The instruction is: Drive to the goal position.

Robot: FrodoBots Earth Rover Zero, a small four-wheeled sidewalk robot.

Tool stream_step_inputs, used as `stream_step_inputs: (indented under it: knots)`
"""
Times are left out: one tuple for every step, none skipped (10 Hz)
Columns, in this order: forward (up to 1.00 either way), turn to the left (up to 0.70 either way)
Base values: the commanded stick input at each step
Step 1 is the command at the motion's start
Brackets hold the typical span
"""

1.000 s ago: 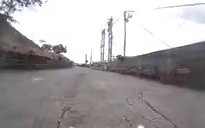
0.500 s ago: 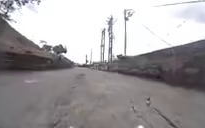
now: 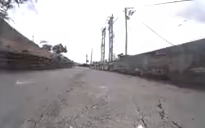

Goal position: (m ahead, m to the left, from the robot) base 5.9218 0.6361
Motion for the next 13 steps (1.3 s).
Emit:
stream_step_inputs:
  knots:
    - [0.70, 0.00]
    - [0.70, 0.00]
    - [0.70, 0.00]
    - [0.70, 0.00]
    - [0.70, 0.00]
    - [0.70, 0.00]
    - [0.70, 0.00]
    - [0.70, 0.00]
    - [0.70, 0.00]
    - [0.70, 0.00]
    - [0.70, 0.00]
    - [0.70, 0.00]
    - [0.70, 0.00]
